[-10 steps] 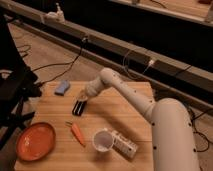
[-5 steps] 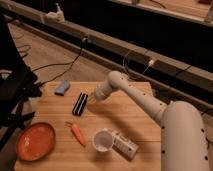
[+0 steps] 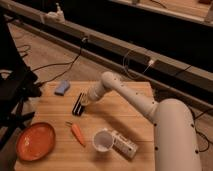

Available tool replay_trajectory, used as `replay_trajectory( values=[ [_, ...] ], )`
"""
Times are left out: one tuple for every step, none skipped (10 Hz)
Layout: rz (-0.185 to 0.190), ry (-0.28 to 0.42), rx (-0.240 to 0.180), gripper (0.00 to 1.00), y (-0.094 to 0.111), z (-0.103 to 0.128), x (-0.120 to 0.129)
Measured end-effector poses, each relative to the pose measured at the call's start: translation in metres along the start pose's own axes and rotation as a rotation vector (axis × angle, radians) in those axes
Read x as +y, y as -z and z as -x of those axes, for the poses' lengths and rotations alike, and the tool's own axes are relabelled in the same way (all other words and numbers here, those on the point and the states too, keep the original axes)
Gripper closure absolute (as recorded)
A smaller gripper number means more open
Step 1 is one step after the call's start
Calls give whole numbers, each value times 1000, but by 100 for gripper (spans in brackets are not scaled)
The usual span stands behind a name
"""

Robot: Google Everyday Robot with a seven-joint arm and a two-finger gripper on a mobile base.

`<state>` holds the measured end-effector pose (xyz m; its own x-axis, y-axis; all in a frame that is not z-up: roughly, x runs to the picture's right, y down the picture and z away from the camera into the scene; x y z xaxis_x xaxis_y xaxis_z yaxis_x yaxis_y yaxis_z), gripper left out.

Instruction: Push the eraser across the table

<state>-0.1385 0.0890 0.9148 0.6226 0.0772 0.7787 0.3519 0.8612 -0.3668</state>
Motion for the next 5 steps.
replay_trajectory(
  values=[
    [7,7,-10,100,-6,4,-1],
    [16,17,-20,100,-12,9,-2],
    [22,25,-26,100,-17,12,-4],
    [22,31,-31,100,-18,15,-6],
    [15,35,-38,100,-17,17,-10]
  ],
)
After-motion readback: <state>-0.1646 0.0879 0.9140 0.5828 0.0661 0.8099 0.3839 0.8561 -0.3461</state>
